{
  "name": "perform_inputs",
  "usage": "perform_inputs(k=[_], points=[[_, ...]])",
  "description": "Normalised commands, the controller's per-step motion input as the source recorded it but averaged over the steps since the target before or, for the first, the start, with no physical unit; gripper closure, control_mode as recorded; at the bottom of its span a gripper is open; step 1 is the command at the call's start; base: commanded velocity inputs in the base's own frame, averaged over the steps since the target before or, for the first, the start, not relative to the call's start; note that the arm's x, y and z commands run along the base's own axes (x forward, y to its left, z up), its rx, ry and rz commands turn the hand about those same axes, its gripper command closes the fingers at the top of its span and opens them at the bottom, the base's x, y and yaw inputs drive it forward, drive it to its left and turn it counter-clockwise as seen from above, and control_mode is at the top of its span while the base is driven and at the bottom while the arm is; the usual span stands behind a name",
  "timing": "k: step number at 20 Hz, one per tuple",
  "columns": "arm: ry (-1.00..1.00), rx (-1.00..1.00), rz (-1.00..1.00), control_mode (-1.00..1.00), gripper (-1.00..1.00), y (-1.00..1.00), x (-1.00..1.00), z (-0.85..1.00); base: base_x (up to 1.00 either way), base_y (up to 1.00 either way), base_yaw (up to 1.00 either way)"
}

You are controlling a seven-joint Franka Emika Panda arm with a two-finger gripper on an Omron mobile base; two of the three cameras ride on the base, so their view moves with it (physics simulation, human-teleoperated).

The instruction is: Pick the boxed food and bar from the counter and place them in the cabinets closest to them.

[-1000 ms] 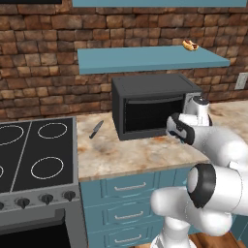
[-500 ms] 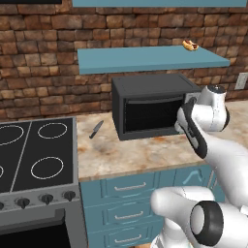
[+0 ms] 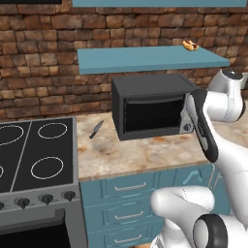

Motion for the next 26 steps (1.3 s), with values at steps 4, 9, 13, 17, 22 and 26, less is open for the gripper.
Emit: perform_inputs(k=[4, 9, 13, 17, 22, 26], points=[[-0.05, 0.0, 0.05, -1.0, 1.0, 0.1, -0.02, 0.67, 0.0, 0.0, 0.0], [-0.04, 0.0, 0.04, -1.0, 1.0, 0.11, 0.0, 0.68, 0.0, 0.0, 0.0], [-0.12, 0.0, 0.03, -1.0, 1.0, 0.09, -0.06, 0.62, 0.0, 0.0, 0.0], [-0.21, 0.0, 0.01, -1.0, 1.0, 0.04, -0.17, 0.45, 0.0, 0.0, 0.0], [-0.25, 0.0, 0.01, -1.0, 1.0, 0.0, -0.23, 0.2, 0.0, 0.0, 0.0], [-0.25, 0.0, 0.0, -1.0, 1.0, 0.01, -0.1, 0.27, 0.0, 0.0, 0.0]])
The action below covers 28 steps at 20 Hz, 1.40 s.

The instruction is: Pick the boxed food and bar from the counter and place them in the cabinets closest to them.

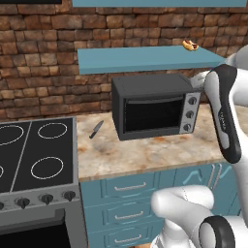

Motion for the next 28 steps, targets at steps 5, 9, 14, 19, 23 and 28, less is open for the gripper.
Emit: perform_inputs(k=[5, 9, 14, 19, 23, 28], points=[[-0.14, 0.0, 0.0, -1.0, 1.0, 0.14, 0.06, 0.36, 0.0, 0.0, 0.0], [-0.03, 0.0, 0.0, -1.0, 1.0, 0.08, 0.24, 0.34, 0.0, 0.0, 0.0], [0.0, 0.01, 0.0, -1.0, 1.0, 0.01, 0.34, 0.31, 0.0, 0.0, 0.0], [0.0, 0.0, 0.0, -1.0, 1.0, 0.02, 0.38, 0.2, 0.0, 0.0, 0.0], [0.0, 0.0, 0.0, -1.0, 1.0, 0.09, 0.43, 0.09, 0.0, 0.0, 0.0], [0.0, 0.0, 0.0, -1.0, 1.0, 0.06, 0.41, 0.01, 0.0, 0.0, 0.0]])
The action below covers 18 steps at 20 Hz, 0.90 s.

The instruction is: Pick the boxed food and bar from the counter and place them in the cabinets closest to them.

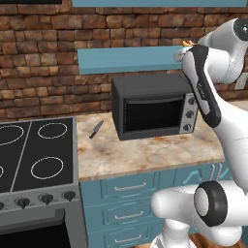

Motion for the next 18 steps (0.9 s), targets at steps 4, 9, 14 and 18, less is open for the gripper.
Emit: perform_inputs(k=[4, 9, 14, 18], points=[[0.0, 0.0, 0.0, -1.0, 1.0, 0.07, 0.38, 0.0, 0.0, 0.0, 0.0], [0.0, 0.0, 0.0, -1.0, 1.0, 0.01, 0.16, 0.0, 0.0, 0.0, 0.0], [0.0, 0.0, 0.0, -1.0, 1.0, 0.0, 0.01, -0.04, 0.0, 0.0, 0.0], [0.0, -0.01, 0.0, -1.0, 1.0, 0.0, 0.15, -0.17, 0.0, 0.0, 0.0]])
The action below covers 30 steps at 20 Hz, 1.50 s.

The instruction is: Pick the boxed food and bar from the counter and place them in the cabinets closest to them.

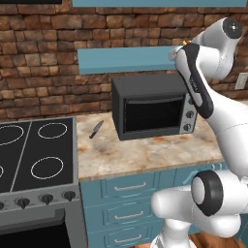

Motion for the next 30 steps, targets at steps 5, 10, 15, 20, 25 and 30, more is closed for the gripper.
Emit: perform_inputs(k=[5, 10, 15, 20, 25, 30], points=[[0.0, 0.0, 0.0, -1.0, 1.0, 0.0, 0.43, -0.02, 0.0, 0.0, 0.0], [0.01, 0.0, 0.0, -1.0, 1.0, 0.0, 0.57, 0.0, 0.0, 0.0, 0.0], [0.05, 0.0, 0.0, -1.0, 1.0, 0.0, 0.56, 0.0, 0.0, 0.0, 0.0], [0.05, 0.0, 0.0, -1.0, 1.0, 0.0, 0.56, 0.0, 0.0, 0.0, 0.0], [0.05, 0.0, 0.0, -1.0, 1.0, 0.0, 0.52, -0.04, 0.0, 0.0, 0.0], [0.01, 0.0, 0.0, -1.0, 1.0, 0.0, 0.35, -0.09, 0.0, 0.0, 0.0]])
